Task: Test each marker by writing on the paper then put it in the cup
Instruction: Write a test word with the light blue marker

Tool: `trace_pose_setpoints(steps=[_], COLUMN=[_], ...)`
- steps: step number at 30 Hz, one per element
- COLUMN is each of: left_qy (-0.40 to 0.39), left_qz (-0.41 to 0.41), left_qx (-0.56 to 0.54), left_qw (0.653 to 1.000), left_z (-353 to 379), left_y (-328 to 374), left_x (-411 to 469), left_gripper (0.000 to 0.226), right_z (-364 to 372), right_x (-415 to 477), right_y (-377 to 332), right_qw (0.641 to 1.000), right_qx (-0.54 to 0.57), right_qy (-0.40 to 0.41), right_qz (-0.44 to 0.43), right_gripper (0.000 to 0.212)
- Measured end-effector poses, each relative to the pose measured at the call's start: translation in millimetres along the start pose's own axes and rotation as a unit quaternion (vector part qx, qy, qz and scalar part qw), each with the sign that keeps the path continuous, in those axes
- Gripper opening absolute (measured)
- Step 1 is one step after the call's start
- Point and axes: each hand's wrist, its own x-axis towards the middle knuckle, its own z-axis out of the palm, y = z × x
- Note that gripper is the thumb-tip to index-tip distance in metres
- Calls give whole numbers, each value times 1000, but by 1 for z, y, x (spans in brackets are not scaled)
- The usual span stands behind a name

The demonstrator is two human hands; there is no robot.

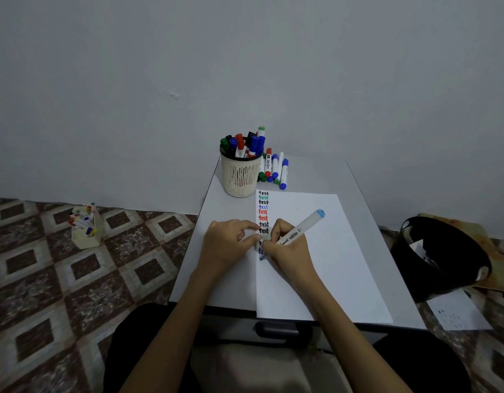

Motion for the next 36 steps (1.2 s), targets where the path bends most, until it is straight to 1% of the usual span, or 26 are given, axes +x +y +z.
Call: trace_pose_setpoints(steps=[2, 6, 11, 16, 18, 21, 24, 28, 32, 36], left_qy=[-3, -3, 3, -1, 3, 5, -4, -11, -12, -12], left_qz=[-6, -5, -3, -12, -5, -4, -21, -22, -17, -18], left_qx=[-1, -2, 4, -5, -1, 2, -6, -8, -7, -4], left_qw=[1000, 1000, 1000, 1000, 1000, 1000, 1000, 1000, 1000, 1000], left_z=[0, 0, 0, -2, -3, -3, -5, -5, -5, -6], left_y=[0, 0, 1, 3, 4, 5, 6, 7, 6, 8], left_x=[0, 1, 1, 1, 2, 2, 2, 2, 2, 2], left_gripper=[38, 38, 41, 41, 41, 42, 42, 42, 41, 41], right_z=[0, 3, 2, 1, 0, 1, 1, 1, -2, 1], right_x=[-1, -2, -2, -4, -5, -6, -6, -6, -7, -8], right_y=[-1, -1, 0, -4, -6, -8, -8, -10, -9, -11], right_qw=[1000, 1000, 1000, 1000, 1000, 1000, 1000, 1000, 999, 1000], right_qx=[8, -16, -23, 8, 18, -1, -10, 0, 29, 10], right_qy=[5, 11, 4, 8, 15, 17, 15, 6, 31, 24], right_qz=[-4, -2, -4, -3, -6, -1, 2, 8, 13, 2], right_gripper=[26, 20, 21, 21, 24, 33, 33, 30, 30, 33])
